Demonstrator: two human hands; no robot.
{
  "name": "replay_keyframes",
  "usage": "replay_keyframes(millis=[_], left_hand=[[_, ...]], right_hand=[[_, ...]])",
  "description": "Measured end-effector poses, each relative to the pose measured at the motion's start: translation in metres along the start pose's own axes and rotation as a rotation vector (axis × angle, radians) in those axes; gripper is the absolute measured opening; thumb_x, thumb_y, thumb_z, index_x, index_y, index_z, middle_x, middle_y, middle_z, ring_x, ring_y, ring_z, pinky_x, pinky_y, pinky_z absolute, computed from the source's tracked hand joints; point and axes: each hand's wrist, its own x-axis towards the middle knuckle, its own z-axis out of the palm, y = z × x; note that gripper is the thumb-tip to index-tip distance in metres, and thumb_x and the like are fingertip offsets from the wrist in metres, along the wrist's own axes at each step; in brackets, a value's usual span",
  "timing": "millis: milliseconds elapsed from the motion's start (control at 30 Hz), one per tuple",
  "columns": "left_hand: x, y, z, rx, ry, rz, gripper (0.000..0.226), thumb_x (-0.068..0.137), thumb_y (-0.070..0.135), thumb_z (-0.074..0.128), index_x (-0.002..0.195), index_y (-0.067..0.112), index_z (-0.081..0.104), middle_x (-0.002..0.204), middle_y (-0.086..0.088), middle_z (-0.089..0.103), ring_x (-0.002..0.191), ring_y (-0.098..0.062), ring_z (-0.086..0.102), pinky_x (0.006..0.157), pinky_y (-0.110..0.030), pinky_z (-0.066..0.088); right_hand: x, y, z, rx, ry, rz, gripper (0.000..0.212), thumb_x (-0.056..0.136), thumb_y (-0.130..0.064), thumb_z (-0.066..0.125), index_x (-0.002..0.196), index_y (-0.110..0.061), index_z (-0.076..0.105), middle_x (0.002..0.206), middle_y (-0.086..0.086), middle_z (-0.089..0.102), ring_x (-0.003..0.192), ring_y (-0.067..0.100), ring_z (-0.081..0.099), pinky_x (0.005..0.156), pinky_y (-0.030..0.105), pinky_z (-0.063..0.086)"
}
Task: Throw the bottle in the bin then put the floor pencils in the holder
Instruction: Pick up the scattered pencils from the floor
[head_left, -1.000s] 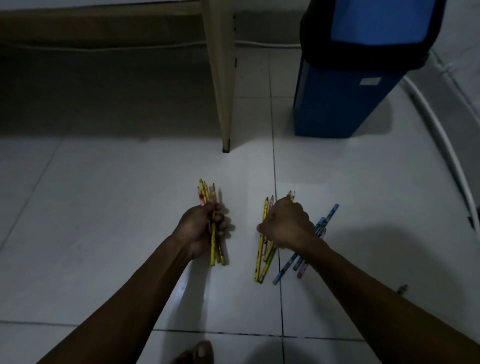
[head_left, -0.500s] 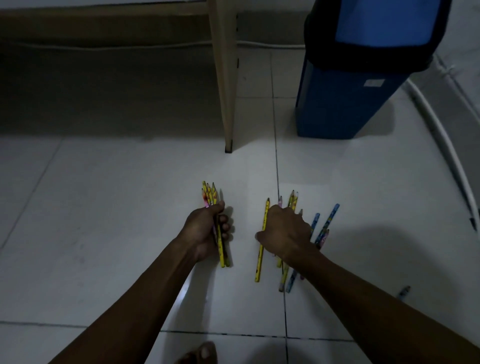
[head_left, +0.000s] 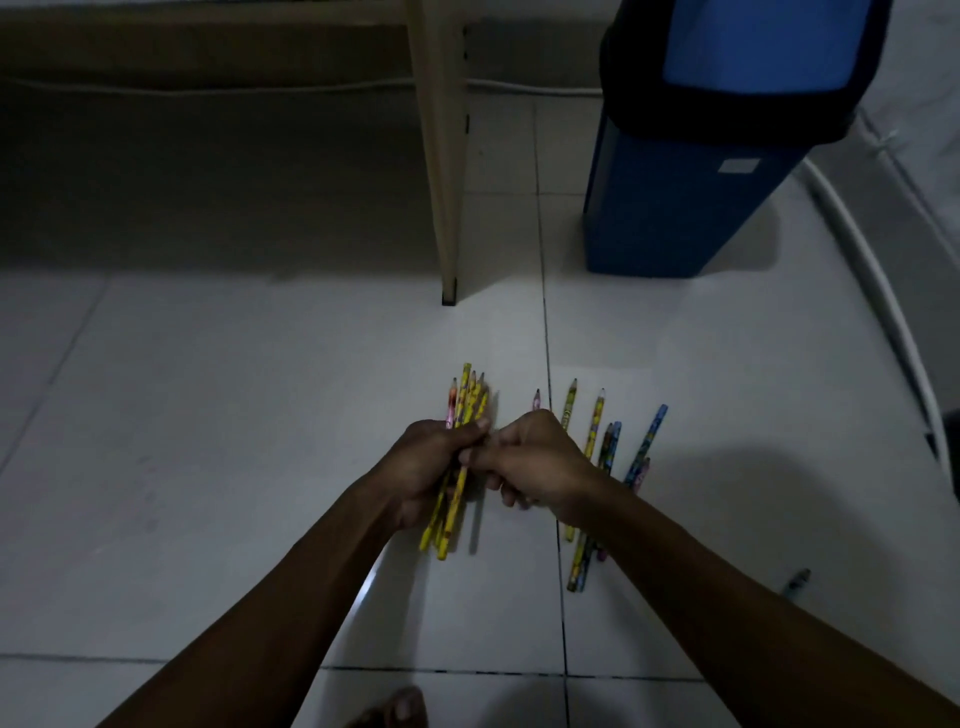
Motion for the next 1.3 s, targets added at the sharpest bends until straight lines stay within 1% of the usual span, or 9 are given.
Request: replay_keyframes(millis=[100, 167, 267, 533, 733, 967, 1100, 1200, 1300], left_hand=[[0.004, 0.002, 0.000, 0.005, 0.119, 0.001, 0.029, 0.095, 0.028, 0.056, 0.071, 0.013, 0.057, 0.057, -0.005, 0.057, 0.050, -0.017, 0.050, 0.044, -0.022, 0.041], [0.005, 0.004, -0.005, -0.073, 0.166, -0.005, 0.027, 0.097, 0.029, 0.053, 0.074, 0.016, 0.056, 0.056, -0.003, 0.057, 0.048, -0.015, 0.050, 0.045, -0.023, 0.041], [0.004, 0.005, -0.008, -0.141, 0.206, 0.016, 0.025, 0.098, 0.027, 0.051, 0.075, 0.015, 0.055, 0.057, -0.004, 0.052, 0.052, -0.016, 0.048, 0.047, -0.024, 0.043], [0.000, 0.002, -0.002, -0.218, 0.177, 0.024, 0.024, 0.099, 0.025, 0.048, 0.079, 0.013, 0.051, 0.052, -0.002, 0.045, 0.050, -0.019, 0.048, 0.047, -0.027, 0.043], [0.007, 0.001, 0.003, -0.126, 0.206, -0.011, 0.016, 0.095, 0.020, 0.055, 0.080, 0.014, 0.052, 0.055, -0.002, 0.043, 0.041, -0.014, 0.041, 0.039, -0.021, 0.035], [0.024, 0.005, 0.036, 0.145, 0.199, 0.091, 0.029, 0.088, 0.011, 0.066, 0.064, 0.012, 0.049, 0.054, -0.005, 0.042, 0.036, -0.012, 0.037, 0.035, -0.019, 0.032], [0.039, 0.009, 0.058, 0.419, 0.240, 0.160, 0.030, 0.084, 0.017, 0.070, 0.061, 0.010, 0.052, 0.051, -0.007, 0.046, 0.036, -0.016, 0.043, 0.040, -0.023, 0.037], [0.052, 0.010, 0.074, 0.674, 0.285, 0.215, 0.024, 0.079, 0.031, 0.074, 0.070, 0.012, 0.062, 0.063, -0.006, 0.059, 0.058, -0.021, 0.058, 0.057, -0.029, 0.048], [0.056, 0.009, 0.086, 0.889, 0.342, 0.243, 0.042, 0.073, 0.046, 0.075, 0.090, 0.010, 0.065, 0.082, -0.007, 0.066, 0.076, -0.024, 0.065, 0.070, -0.034, 0.056]], right_hand=[[0.006, 0.007, -0.009, -0.091, 0.143, 0.040, 0.028, 0.080, -0.030, 0.076, 0.069, -0.004, 0.073, 0.057, 0.008, 0.067, 0.041, 0.017, 0.060, 0.043, 0.025, 0.047], [0.011, 0.011, -0.016, -0.409, 0.340, 0.022, 0.026, 0.080, -0.032, 0.070, 0.081, -0.006, 0.073, 0.078, 0.012, 0.072, 0.068, 0.026, 0.071, 0.061, 0.031, 0.058], [0.011, 0.010, -0.021, -0.772, 0.461, 0.016, 0.035, 0.088, -0.036, 0.061, 0.110, -0.010, 0.062, 0.113, 0.012, 0.063, 0.105, 0.031, 0.063, 0.082, 0.035, 0.051], [0.020, 0.010, -0.017, -0.720, 0.400, 0.021, 0.034, 0.083, -0.033, 0.062, 0.109, -0.012, 0.058, 0.112, 0.011, 0.062, 0.102, 0.030, 0.062, 0.070, 0.029, 0.044], [0.016, 0.010, -0.033, -0.237, 0.433, 0.023, 0.028, 0.073, -0.029, 0.064, 0.064, -0.003, 0.068, 0.056, 0.006, 0.067, 0.051, 0.023, 0.066, 0.054, 0.032, 0.057], [-0.003, 0.007, -0.078, 0.708, 0.418, 0.114, 0.010, 0.083, 0.002, 0.054, 0.078, 0.007, 0.061, 0.062, 0.019, 0.065, 0.048, 0.028, 0.067, 0.047, 0.031, 0.057], [-0.010, 0.014, -0.099, 0.809, 0.479, 0.120, 0.014, 0.086, 0.012, 0.049, 0.074, 0.007, 0.053, 0.066, 0.022, 0.057, 0.039, 0.022, 0.064, 0.042, 0.026, 0.056], [-0.013, 0.023, -0.111, 0.784, 0.546, 0.119, 0.023, 0.089, 0.012, 0.050, 0.067, 0.004, 0.050, 0.063, 0.021, 0.054, 0.037, 0.021, 0.059, 0.038, 0.024, 0.053], [-0.012, 0.034, -0.119, 0.761, 0.584, 0.109, 0.023, 0.088, 0.012, 0.052, 0.068, 0.002, 0.050, 0.063, 0.021, 0.056, 0.039, 0.022, 0.059, 0.036, 0.023, 0.049]])
